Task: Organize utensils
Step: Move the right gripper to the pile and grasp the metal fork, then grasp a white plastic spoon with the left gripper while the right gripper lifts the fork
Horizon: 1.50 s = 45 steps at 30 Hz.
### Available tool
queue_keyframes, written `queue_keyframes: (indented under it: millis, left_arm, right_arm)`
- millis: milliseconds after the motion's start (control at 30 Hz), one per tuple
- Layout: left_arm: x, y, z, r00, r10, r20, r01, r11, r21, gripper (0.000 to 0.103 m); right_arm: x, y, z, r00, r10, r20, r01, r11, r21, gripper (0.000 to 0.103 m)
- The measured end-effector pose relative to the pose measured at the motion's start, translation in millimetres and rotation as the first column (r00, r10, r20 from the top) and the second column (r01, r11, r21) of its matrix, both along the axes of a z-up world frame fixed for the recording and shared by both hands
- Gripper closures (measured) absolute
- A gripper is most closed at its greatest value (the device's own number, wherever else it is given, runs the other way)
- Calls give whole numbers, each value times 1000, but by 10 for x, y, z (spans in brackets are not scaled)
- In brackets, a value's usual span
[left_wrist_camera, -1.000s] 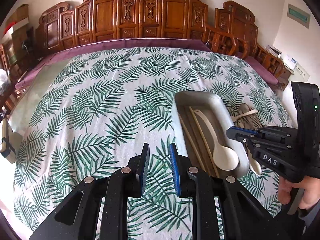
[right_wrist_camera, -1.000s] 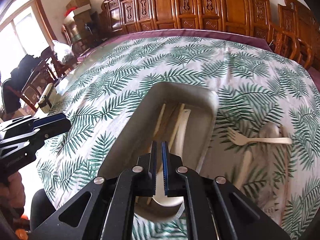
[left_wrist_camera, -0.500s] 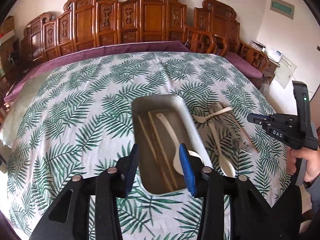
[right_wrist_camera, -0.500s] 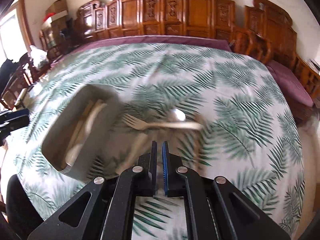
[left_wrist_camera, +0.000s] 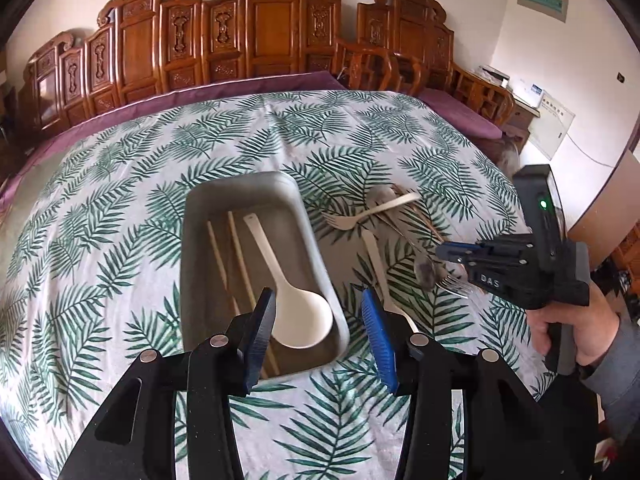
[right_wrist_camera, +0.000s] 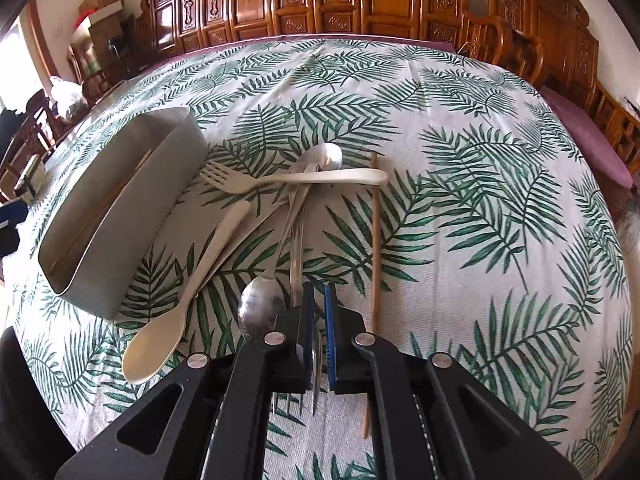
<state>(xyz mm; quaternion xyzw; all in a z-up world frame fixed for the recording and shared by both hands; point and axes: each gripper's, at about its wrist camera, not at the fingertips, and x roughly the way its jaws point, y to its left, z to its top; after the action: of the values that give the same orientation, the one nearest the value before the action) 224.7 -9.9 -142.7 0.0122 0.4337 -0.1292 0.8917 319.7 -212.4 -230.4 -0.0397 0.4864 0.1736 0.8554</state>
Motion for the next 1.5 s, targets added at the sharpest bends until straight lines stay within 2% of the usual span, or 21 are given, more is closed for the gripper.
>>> queue_keyframes:
  millis: [233, 300, 333, 633, 667, 733, 767, 1000, 1500]
  left_arm:
    - [-46, -96, -22, 1000, -16, -6, 16, 1000, 4, 60]
    - [-49, -109, -20, 1000, -17, -8, 17, 1000, 4, 60]
    - [-52, -112, -23, 1000, -18, -9, 18, 1000, 5, 60]
    - [-68, -131, -63, 1000, -20, -21, 21, 1000, 10, 60]
    - [-65, -136, -67, 1000, -21, -22, 21, 1000, 9, 60]
    - [-73, -157, -76, 999, -25, -23, 25, 1000, 10, 60]
    - [-75, -170, -79, 999, -26, -24, 26, 1000, 12, 60]
    - [-93, -280, -101, 999, -39, -29, 39, 999, 10, 60]
    - [-15, -659, -260, 996, -61, -69, 63, 998, 27, 60]
  right_arm:
    - [112, 81, -20, 1000, 13, -13, -13, 1000, -3, 94]
    - [151, 115, -16, 1000, 18, -15, -19, 1000, -12, 83]
    - [163, 131, -13, 1000, 23, -18, -23, 1000, -8, 81]
    - [211, 223, -98, 999, 34, -35, -36, 996, -76, 81]
    - [209, 220, -95, 999, 31, -40, -34, 997, -75, 81]
    - [196, 213, -97, 999, 33, -42, -36, 996, -77, 88]
    - [182, 202, -91, 998, 39, -50, -43, 996, -75, 95]
    - [-15, 100, -70, 996, 51, -72, -58, 994, -97, 95]
    - [-515, -402, 208, 999, 21, -26, -21, 1000, -5, 95]
